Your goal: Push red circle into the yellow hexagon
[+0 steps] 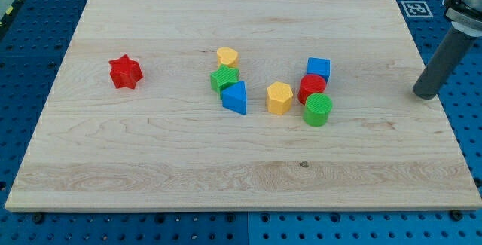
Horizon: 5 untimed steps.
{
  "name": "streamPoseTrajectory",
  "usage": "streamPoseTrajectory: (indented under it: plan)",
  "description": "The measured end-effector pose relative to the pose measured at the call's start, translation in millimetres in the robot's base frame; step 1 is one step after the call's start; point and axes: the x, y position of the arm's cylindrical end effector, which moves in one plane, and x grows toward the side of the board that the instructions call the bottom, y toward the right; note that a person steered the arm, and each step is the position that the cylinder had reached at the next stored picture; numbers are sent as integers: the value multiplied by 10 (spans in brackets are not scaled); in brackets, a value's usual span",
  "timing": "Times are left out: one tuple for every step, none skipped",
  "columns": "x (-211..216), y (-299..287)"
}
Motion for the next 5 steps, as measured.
streamPoseTrajectory:
  plan:
    - [0, 0]
    - [3, -77]
    - [3, -283]
    - [1, -384]
    - [-16, -506]
